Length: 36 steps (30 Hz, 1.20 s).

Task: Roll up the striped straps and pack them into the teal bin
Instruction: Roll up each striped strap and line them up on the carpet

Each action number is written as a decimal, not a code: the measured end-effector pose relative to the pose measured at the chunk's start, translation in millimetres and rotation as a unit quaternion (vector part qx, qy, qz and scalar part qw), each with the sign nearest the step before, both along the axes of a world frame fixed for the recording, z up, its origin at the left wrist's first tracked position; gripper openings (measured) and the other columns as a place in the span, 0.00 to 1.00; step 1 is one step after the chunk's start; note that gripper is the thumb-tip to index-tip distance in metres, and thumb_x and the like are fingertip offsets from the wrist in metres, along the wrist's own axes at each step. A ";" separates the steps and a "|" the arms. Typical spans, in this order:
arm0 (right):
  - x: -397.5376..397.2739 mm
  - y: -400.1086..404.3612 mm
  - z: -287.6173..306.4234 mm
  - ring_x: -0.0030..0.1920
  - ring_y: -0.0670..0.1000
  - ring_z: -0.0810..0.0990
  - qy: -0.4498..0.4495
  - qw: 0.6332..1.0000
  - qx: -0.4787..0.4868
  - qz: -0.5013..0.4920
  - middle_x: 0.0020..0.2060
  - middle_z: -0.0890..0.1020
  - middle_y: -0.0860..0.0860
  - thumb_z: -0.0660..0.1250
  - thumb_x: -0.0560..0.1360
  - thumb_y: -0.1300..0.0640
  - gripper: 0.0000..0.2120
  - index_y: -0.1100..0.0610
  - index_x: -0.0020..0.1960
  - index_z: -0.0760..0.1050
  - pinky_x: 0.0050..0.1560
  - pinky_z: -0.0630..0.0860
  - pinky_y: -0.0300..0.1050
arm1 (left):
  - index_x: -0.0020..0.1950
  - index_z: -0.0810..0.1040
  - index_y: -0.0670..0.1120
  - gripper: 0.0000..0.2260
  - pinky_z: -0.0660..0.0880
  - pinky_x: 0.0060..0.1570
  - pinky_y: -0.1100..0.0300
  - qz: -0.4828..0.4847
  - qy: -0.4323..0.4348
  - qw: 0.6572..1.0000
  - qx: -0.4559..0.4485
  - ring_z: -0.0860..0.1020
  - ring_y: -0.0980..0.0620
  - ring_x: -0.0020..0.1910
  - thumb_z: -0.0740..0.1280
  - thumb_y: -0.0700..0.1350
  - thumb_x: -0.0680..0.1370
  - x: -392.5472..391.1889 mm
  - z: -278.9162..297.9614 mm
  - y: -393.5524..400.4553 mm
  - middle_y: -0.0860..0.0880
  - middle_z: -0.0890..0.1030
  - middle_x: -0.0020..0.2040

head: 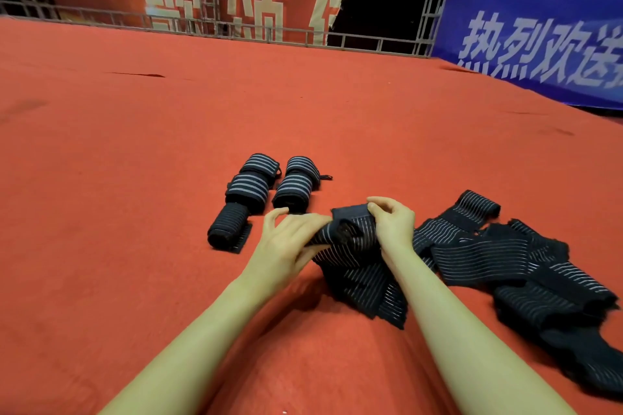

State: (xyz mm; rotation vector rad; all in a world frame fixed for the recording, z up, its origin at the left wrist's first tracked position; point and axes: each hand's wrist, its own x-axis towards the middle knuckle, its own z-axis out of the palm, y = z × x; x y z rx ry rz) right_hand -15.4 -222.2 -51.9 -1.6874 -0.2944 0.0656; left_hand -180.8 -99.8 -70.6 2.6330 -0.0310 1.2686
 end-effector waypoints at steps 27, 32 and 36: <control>-44.3 -6.4 47.7 0.37 0.50 0.75 -0.057 0.935 0.016 0.350 0.38 0.80 0.56 0.69 0.76 0.56 0.08 0.56 0.54 0.79 0.39 0.71 0.44 | 0.60 0.70 0.50 0.19 0.71 0.45 0.52 0.004 -0.017 1.000 -0.025 0.74 0.53 0.53 0.67 0.55 0.72 3.8 41.5 16.7 0.50 0.75 0.54; -40.3 -10.2 50.6 0.31 0.43 0.75 -0.026 0.941 0.068 0.331 0.32 0.81 0.44 0.66 0.76 0.62 0.07 0.51 0.50 0.78 0.35 0.71 0.35 | 0.64 0.70 0.49 0.22 0.73 0.52 0.53 -0.007 0.028 0.992 -0.121 0.75 0.53 0.54 0.63 0.60 0.76 -3.6 47.7 12.8 0.52 0.75 0.56; -38.6 -9.4 57.3 0.33 0.44 0.75 -0.007 0.938 0.082 0.337 0.34 0.81 0.44 0.67 0.76 0.61 0.07 0.51 0.51 0.78 0.37 0.70 0.38 | 0.63 0.69 0.51 0.15 0.67 0.42 0.70 -0.005 0.067 0.970 -0.235 0.75 0.65 0.43 0.61 0.55 0.79 -7.5 52.8 13.5 0.61 0.76 0.44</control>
